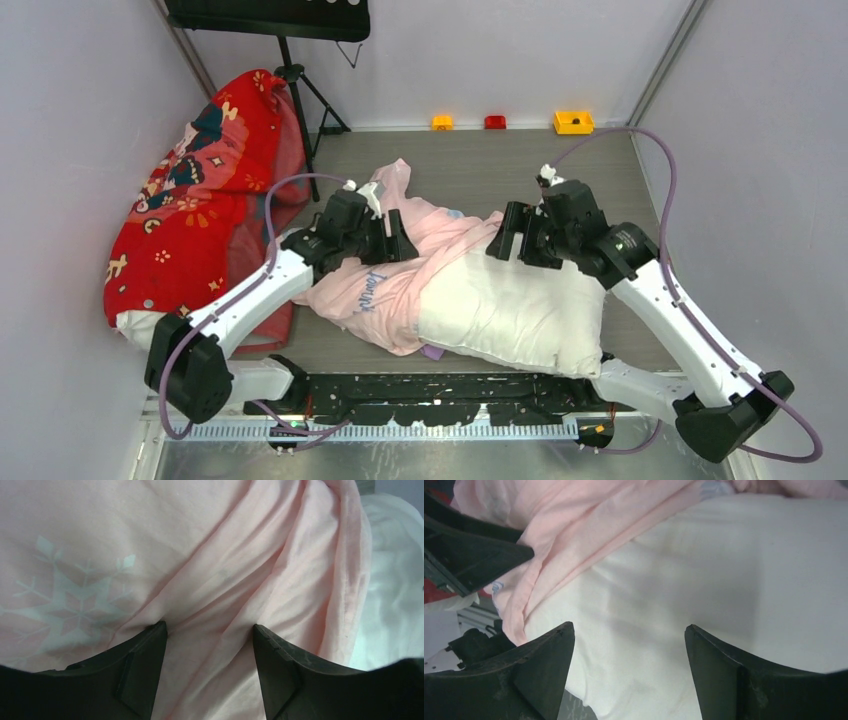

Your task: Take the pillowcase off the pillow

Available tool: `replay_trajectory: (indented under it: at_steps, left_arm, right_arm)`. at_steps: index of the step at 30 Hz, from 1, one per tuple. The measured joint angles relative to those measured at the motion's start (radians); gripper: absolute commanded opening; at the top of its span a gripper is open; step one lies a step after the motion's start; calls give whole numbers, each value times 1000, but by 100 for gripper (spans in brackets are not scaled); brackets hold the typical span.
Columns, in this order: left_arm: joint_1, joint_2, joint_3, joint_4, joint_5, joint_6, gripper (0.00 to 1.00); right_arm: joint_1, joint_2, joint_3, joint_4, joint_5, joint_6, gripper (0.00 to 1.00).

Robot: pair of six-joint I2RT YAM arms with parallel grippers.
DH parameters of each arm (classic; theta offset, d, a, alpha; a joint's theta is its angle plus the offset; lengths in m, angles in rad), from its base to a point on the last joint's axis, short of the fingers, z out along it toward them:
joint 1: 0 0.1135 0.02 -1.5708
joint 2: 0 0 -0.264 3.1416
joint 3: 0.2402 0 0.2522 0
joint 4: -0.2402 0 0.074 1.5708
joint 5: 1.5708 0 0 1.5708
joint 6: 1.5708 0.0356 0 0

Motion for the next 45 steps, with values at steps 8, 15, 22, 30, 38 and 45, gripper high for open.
replay_trajectory:
  at_steps: [8, 15, 22, 30, 38, 45]
  left_arm:
    - [0, -121, -135, 100, -28, -2, 61]
    - [0, -242, -233, 130, -62, 0, 60]
    - [0, -261, -234, 118, -76, 10, 59]
    - [0, -235, -98, -23, -84, 58, 63]
    - [1, -181, 187, -202, -186, 197, 68]
    - [4, -114, 434, -275, -267, 252, 69]
  right_arm:
    - [-66, 175, 220, -81, 119, -93, 92]
    - [-214, 343, 200, -59, 7, -113, 92]
    - [-216, 365, 74, -5, -114, -146, 54]
    - [-204, 382, 57, 53, -150, -145, 0]
    - [-192, 477, 395, -6, -108, -130, 0]
    - [-70, 456, 581, 190, -28, -231, 0]
